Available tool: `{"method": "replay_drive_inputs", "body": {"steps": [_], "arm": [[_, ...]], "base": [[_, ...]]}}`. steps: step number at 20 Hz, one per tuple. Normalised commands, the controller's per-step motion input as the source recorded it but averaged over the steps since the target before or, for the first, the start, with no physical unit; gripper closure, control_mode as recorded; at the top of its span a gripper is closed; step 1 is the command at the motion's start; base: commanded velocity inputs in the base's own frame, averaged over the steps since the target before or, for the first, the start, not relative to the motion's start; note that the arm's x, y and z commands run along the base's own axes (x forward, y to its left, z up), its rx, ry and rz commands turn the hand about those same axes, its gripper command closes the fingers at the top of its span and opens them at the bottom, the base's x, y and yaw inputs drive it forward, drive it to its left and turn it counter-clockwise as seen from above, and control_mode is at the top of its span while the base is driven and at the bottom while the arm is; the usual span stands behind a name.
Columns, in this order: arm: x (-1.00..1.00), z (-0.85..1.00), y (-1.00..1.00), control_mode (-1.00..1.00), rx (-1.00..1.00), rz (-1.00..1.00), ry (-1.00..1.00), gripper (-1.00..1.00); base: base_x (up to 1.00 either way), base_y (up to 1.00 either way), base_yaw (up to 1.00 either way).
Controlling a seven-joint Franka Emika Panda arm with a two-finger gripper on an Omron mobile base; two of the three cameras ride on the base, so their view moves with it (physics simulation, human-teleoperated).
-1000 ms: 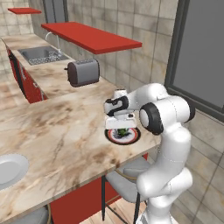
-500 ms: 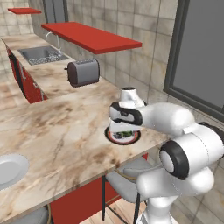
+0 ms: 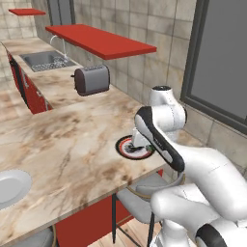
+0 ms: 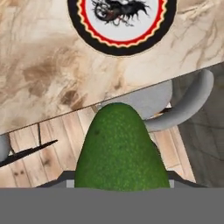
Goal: Transport the steak and avocado to the fridge. Place the steak on the rack containing meat and place the avocado on the rack containing the vegetable, ensuring meats and vegetables are on different racks.
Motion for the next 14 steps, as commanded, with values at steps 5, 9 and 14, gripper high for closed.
{"method": "replay_drive_inputs", "body": {"steps": [5, 9, 14], "arm": [[-0.98, 0.93, -0.06, -1.00, 0.00, 0.14, -0.29, 1.00], [-0.90, 0.93, -0.01, -1.00, 0.00, 0.10, -0.40, 1.00], [-0.81, 0.99, 0.00, -1.00, 0.04, 0.05, -0.29, 1.00]], "base": [[0.00, 0.00, 0.00], [0.00, 0.00, 0.00], [0.00, 0.00, 0.00]]}}
